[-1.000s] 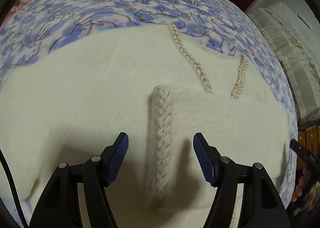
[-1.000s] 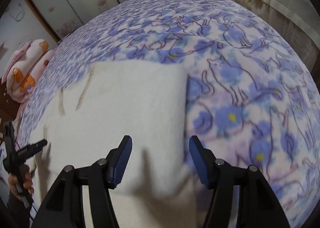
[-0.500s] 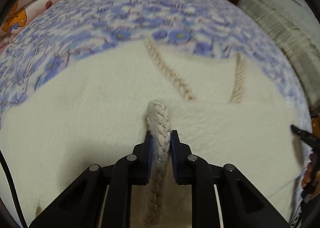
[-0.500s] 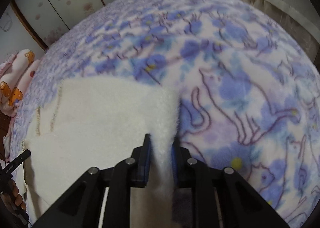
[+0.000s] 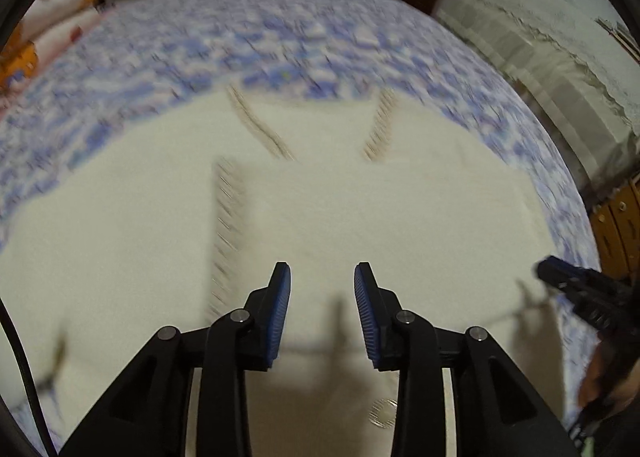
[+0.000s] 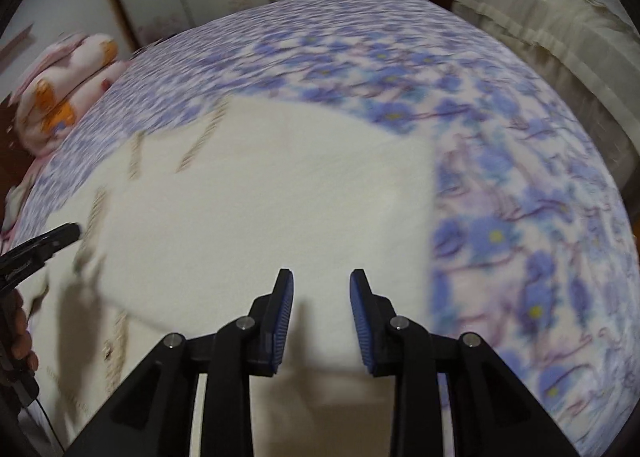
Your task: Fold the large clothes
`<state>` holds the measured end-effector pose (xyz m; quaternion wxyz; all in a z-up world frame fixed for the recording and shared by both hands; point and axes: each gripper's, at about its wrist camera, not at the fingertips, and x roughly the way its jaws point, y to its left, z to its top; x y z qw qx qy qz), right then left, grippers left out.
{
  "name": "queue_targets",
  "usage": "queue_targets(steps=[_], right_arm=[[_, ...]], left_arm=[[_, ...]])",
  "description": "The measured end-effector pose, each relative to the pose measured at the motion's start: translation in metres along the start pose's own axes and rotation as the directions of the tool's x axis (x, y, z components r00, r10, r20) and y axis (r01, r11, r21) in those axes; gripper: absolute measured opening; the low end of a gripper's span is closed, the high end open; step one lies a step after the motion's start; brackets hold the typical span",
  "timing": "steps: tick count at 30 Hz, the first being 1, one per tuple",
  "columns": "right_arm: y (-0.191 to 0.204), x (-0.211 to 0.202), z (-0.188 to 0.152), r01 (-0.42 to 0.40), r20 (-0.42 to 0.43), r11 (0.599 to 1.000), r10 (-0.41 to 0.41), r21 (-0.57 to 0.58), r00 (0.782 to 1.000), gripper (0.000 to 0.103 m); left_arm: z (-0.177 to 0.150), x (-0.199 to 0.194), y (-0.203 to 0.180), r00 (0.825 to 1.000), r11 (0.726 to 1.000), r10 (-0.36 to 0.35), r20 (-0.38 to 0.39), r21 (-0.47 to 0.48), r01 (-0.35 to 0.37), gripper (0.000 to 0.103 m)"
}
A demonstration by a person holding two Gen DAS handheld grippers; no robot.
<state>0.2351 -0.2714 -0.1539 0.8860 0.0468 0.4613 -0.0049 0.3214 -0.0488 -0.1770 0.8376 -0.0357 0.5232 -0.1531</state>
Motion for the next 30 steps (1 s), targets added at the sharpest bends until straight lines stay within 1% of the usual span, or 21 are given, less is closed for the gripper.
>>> queue_targets(steps=[2,3,4,5,6,8,10,12,13,14,15,18,23,26,30], right_arm=[[0.025,0.008,-0.008,-0.037,-0.010,0.998,0.037,-0.041,0.999,0.029],[0.036,0.012,-0.011,-0.035,-0.011,0.997,0.034,-0.070,0.999,0.029],[0.044,0.016,-0.014,-0.023,-0.010,0.996,0.022,-0.091,1.000,0.029],[0.051,0.020,-0.018,-0.011,-0.009,0.994,0.010,-0.112,1.000,0.029],[0.053,0.025,-0.020,0.005,-0.009,0.993,-0.006,-0.121,1.000,0.029],[0.044,0.029,-0.023,0.033,-0.003,0.993,-0.034,-0.114,0.999,0.026],[0.023,0.029,-0.022,0.110,0.014,0.990,-0.109,-0.093,0.994,0.026],[-0.006,0.026,-0.021,0.186,0.029,0.981,-0.185,-0.056,0.982,0.025],[-0.020,0.024,-0.021,0.197,0.031,0.980,-0.196,-0.039,0.980,0.013],[-0.035,0.021,-0.022,0.190,0.027,0.982,-0.190,-0.017,0.981,0.005],[-0.045,0.019,-0.022,0.189,0.022,0.982,-0.189,0.001,0.982,0.000],[-0.058,0.009,-0.025,0.167,0.023,0.985,-0.168,0.042,0.986,0.000],[-0.053,0.004,-0.028,0.200,0.021,0.978,-0.201,0.056,0.979,0.000],[-0.047,0.003,-0.029,0.204,0.017,0.977,-0.205,0.054,0.979,0.003],[-0.044,-0.003,-0.032,0.205,0.002,0.977,-0.205,0.059,0.979,0.003]], left_arm=[[-0.008,0.008,-0.011,1.000,1.000,0.011,-0.013,0.003,-0.011,0.035],[-0.012,0.013,-0.017,0.999,0.999,0.033,-0.015,0.014,-0.033,0.037],[-0.016,0.018,-0.020,0.998,0.998,0.059,-0.023,0.021,-0.059,0.045],[-0.019,0.025,-0.022,0.996,0.996,0.087,-0.032,0.026,-0.086,0.047],[-0.022,0.029,-0.022,0.994,0.995,0.100,-0.032,0.028,-0.100,0.047],[-0.025,0.031,-0.020,0.994,0.994,0.108,-0.028,0.024,-0.107,0.047],[-0.025,0.029,-0.012,0.993,0.994,0.111,-0.028,0.004,-0.111,0.047],[-0.024,0.027,-0.001,0.991,0.991,0.129,-0.026,-0.017,-0.129,0.047],[-0.024,0.025,0.006,0.991,0.991,0.129,-0.026,-0.030,-0.129,0.047],[-0.023,0.024,0.010,0.992,0.992,0.121,-0.026,-0.038,-0.122,0.047],[-0.024,0.022,0.014,0.993,0.992,0.115,-0.027,-0.047,-0.116,0.047],[-0.025,0.019,0.016,0.993,0.991,0.120,-0.022,-0.049,-0.121,0.047],[-0.028,0.016,0.016,0.990,0.989,0.135,-0.028,-0.061,-0.136,0.047],[-0.029,0.013,0.016,0.989,0.988,0.141,-0.034,-0.057,-0.143,0.048],[-0.032,0.008,0.019,0.989,0.987,0.143,-0.044,-0.072,-0.146,0.051]])
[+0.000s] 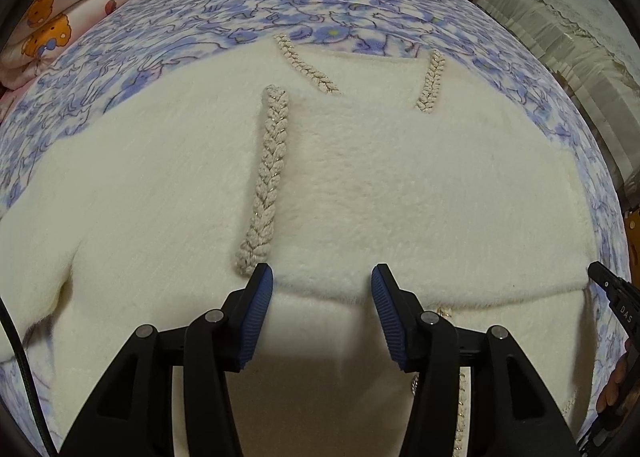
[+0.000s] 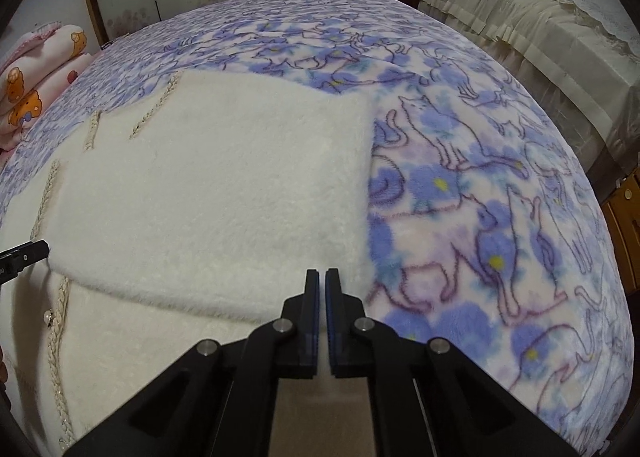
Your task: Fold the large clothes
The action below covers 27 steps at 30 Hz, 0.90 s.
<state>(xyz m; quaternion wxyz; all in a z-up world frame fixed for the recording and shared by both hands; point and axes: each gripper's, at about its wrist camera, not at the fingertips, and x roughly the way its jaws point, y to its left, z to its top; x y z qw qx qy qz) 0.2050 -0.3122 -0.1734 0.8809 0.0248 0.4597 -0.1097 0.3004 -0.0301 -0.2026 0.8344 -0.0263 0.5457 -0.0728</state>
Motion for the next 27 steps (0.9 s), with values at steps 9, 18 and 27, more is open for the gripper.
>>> queue_targets(steps=[9,18,27], right_arm=[[0.001,-0.021,-0.014,-0.037,-0.029,0.999,0.038,0.034,0.999,0.003],[0.020,-0.064,-0.036,-0.072,-0.032,0.997,0.072,-0.002,0.997,0.003],[0.054,-0.110,-0.069,-0.133,-0.066,0.989,0.129,-0.058,0.989,0.003]], left_arm=[[-0.014,-0.033,0.001,1.000,1.000,0.014,0.019,-0.015,-0.014,0.052],[-0.045,-0.088,0.000,0.999,1.000,0.001,0.032,0.001,-0.001,0.054],[-0.095,-0.146,0.025,1.000,1.000,0.003,0.021,0.015,-0.003,0.057]])
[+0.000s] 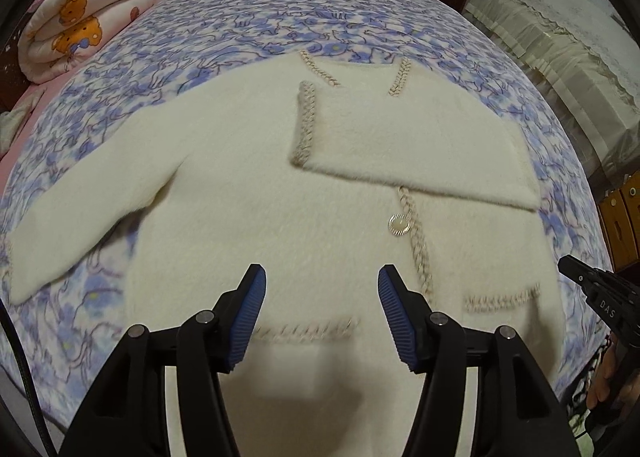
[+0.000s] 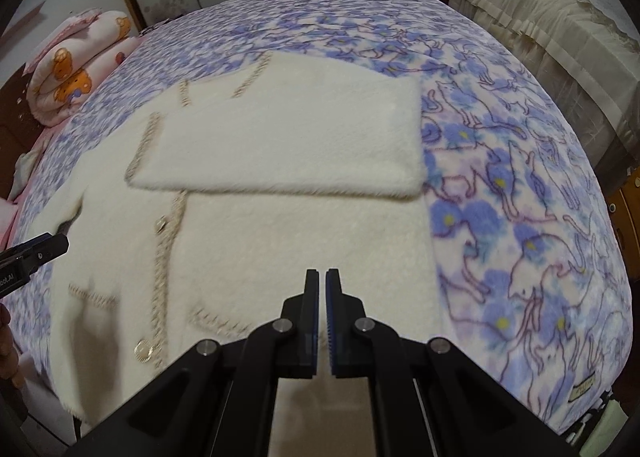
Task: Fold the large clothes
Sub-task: 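Grasp the other sleeve cuff with the left gripper and lift it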
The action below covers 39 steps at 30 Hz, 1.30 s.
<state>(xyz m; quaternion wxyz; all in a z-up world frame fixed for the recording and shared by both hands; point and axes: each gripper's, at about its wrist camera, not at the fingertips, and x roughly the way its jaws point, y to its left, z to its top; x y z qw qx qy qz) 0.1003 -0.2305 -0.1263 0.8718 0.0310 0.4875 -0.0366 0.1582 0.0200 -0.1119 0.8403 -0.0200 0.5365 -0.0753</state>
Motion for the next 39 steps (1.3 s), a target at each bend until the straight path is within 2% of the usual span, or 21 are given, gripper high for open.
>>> queue_targets(steps=[5,11,19,23,26,29,32,36,38,39], right_arm=[[0.032,-0.014,-0.019,-0.033,-0.014,0.999,0.032,-0.043,0.999,0.003],[0.087,-0.019,-0.026,-0.086,-0.034,0.992,0.083,-0.096,0.996,0.003],[0.174,-0.014,0.000,-0.163,-0.032,0.975,0.160,-0.154,0.987,0.004],[0.221,-0.002,0.016,-0.204,-0.043,0.964,0.199,-0.173,0.979,0.012],[0.254,0.007,0.024,-0.228,-0.047,0.952,0.223,-0.203,0.974,0.012],[0.279,0.016,0.029,-0.247,-0.059,0.943,0.240,-0.221,0.969,0.012],[0.299,0.025,0.031,-0.259,-0.074,0.934,0.248,-0.248,0.966,0.012],[0.312,0.035,0.031,-0.265,-0.089,0.924,0.250,-0.274,0.964,0.012],[0.313,0.042,0.030,-0.269,-0.100,0.923,0.251,-0.274,0.963,0.012],[0.313,0.046,0.029,-0.270,-0.108,0.924,0.249,-0.271,0.962,0.012]], left_arm=[[-0.026,-0.024,0.042,1.000,0.999,-0.003,-0.009,-0.051,0.002,0.059],[-0.047,-0.040,0.121,1.000,0.982,-0.004,-0.015,-0.190,0.001,0.059],[-0.054,-0.051,0.243,0.999,0.925,0.049,0.000,-0.378,-0.046,0.059],[-0.054,-0.043,0.289,0.997,0.890,0.076,-0.009,-0.450,-0.072,0.059],[-0.056,-0.025,0.321,0.999,0.838,0.029,-0.025,-0.544,-0.038,0.059],[-0.062,-0.004,0.353,0.999,0.764,-0.009,-0.047,-0.645,-0.023,0.059],[-0.070,0.015,0.382,0.998,0.693,-0.010,-0.063,-0.720,-0.039,0.059],[-0.082,0.030,0.414,0.997,0.606,0.035,-0.074,-0.791,-0.080,0.059],[-0.090,0.036,0.429,0.997,0.551,0.028,-0.069,-0.831,-0.073,0.059],[-0.094,0.038,0.436,0.998,0.508,0.015,-0.061,-0.859,-0.060,0.059]])
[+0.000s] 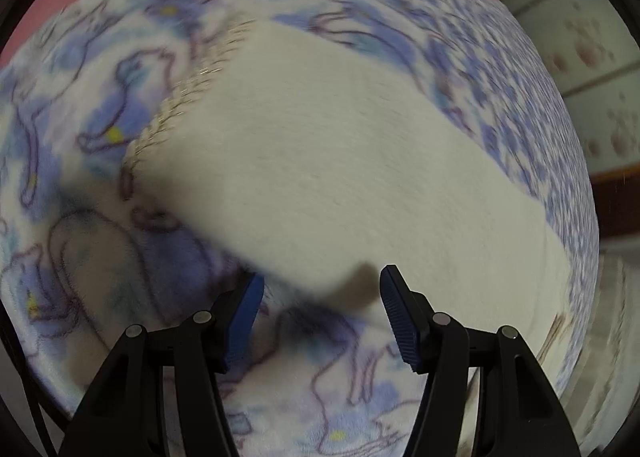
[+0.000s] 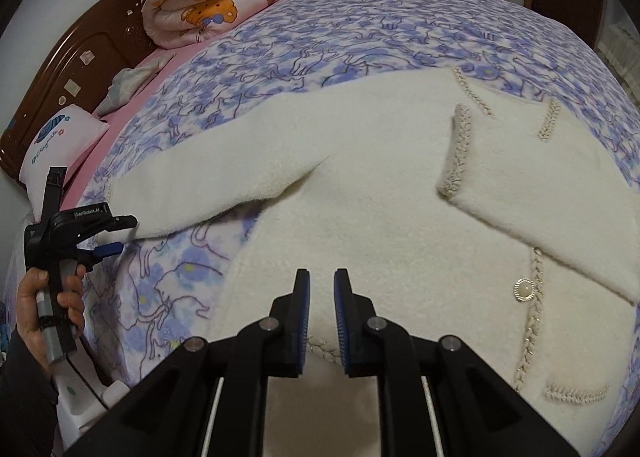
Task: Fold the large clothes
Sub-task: 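Grasp the other sleeve cuff with the left gripper and lift it, then fold the held sleeve across the cardigan front with the left gripper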
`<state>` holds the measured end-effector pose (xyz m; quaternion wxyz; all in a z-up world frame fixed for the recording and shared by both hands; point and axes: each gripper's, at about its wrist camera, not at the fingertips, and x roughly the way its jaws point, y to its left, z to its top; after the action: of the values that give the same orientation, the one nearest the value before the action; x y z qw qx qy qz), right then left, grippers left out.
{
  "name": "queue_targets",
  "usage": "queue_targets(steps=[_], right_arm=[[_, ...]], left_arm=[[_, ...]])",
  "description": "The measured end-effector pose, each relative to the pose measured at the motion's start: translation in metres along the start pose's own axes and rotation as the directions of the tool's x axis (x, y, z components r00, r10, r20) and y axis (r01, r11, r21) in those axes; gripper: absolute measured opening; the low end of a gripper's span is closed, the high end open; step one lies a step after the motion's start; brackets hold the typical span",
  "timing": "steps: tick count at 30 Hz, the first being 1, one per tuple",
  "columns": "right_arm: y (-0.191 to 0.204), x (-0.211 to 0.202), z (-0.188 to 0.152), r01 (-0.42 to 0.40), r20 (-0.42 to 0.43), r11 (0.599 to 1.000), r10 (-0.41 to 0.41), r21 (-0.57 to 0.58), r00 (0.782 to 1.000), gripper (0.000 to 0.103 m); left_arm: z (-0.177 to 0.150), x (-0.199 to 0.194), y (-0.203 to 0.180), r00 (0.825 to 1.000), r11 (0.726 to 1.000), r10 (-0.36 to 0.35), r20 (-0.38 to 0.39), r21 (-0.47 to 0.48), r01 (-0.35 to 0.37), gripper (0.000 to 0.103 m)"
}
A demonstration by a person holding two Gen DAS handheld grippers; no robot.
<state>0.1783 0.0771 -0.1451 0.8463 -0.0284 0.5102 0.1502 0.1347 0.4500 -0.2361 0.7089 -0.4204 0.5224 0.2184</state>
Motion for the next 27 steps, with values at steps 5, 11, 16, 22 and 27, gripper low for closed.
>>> queue_targets(steps=[5,11,16,22,27], right_arm=[[-0.008,0.021,-0.011,-0.006,-0.046,1.000,0.007,0.030,0.999,0.012],[-0.020,0.032,-0.031,-0.003,-0.087,0.999,0.008,0.053,0.996,0.012],[-0.041,0.024,-0.044,-0.005,-0.085,0.997,0.011,0.077,0.996,0.012],[-0.078,0.001,-0.057,0.007,-0.044,0.992,-0.001,0.122,0.999,0.012],[-0.114,-0.019,-0.068,0.006,0.001,0.979,-0.006,0.204,1.000,0.012]], left_arm=[[0.013,0.010,0.021,0.999,0.987,-0.052,0.014,-0.150,0.053,0.059],[0.014,0.003,0.008,0.996,0.996,0.004,0.094,-0.089,0.004,0.009],[-0.003,-0.026,-0.044,0.957,0.986,0.054,0.286,0.134,-0.096,0.006],[-0.072,-0.070,-0.152,0.906,0.894,-0.085,0.415,0.433,-0.114,0.006],[-0.158,-0.088,-0.234,0.900,0.759,-0.240,0.364,0.648,-0.060,0.006]])
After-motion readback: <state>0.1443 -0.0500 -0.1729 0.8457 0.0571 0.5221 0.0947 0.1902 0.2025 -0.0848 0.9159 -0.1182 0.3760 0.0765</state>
